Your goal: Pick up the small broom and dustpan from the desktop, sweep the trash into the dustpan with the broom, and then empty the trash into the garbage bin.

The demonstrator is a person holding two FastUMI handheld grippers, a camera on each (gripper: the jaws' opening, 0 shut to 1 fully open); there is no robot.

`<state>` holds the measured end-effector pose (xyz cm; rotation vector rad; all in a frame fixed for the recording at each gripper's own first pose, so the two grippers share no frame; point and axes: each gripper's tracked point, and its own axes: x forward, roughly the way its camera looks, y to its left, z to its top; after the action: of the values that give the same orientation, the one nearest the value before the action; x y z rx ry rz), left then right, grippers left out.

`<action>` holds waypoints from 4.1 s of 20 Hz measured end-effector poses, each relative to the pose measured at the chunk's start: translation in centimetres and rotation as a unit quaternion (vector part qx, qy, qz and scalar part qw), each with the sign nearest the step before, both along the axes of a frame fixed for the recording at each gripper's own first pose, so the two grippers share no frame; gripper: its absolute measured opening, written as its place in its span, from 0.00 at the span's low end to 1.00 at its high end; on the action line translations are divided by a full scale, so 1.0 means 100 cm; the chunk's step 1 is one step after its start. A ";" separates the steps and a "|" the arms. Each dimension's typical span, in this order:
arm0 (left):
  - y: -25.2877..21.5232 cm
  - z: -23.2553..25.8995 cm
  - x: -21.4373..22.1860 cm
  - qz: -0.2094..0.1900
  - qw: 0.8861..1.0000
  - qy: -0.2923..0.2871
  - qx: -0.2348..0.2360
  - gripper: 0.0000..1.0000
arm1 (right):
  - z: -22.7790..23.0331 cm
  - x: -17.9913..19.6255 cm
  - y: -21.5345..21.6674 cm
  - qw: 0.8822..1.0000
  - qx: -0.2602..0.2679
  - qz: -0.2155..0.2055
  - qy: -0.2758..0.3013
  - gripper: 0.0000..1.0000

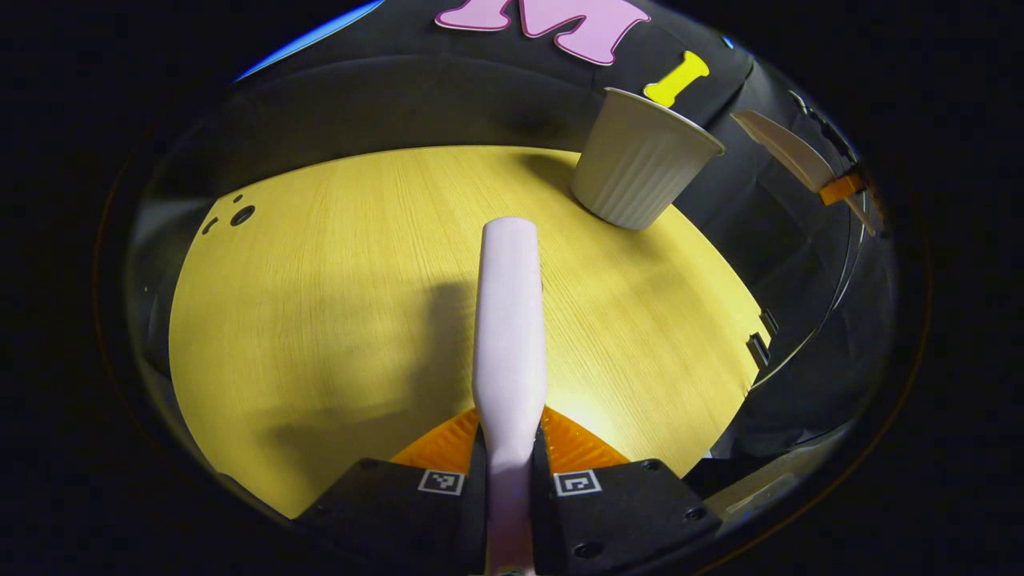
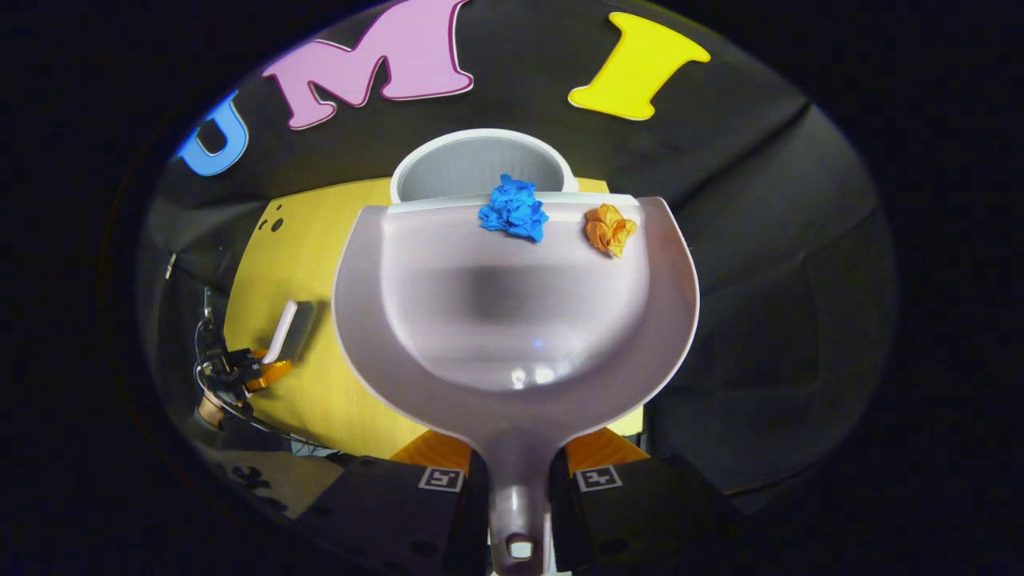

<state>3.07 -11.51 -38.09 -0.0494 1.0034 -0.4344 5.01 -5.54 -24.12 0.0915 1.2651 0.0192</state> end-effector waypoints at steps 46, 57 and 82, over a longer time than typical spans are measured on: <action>0.000 0.006 -0.065 0.122 0.992 0.002 0.015 0.26 | -0.028 0.126 -0.068 0.948 -0.176 0.210 0.159 0.36; 0.008 0.011 -0.050 0.102 0.994 0.001 0.033 0.26 | 0.007 0.097 -0.049 0.992 -0.071 0.102 -0.026 0.36; 0.020 -0.021 -0.042 0.104 0.990 0.003 0.093 0.27 | -0.158 -0.114 0.203 0.988 0.067 0.139 0.008 0.35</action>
<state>-1.10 -9.51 -40.24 0.0129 1.0283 -0.1480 -6.44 14.72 -39.88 0.0298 1.2845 0.3453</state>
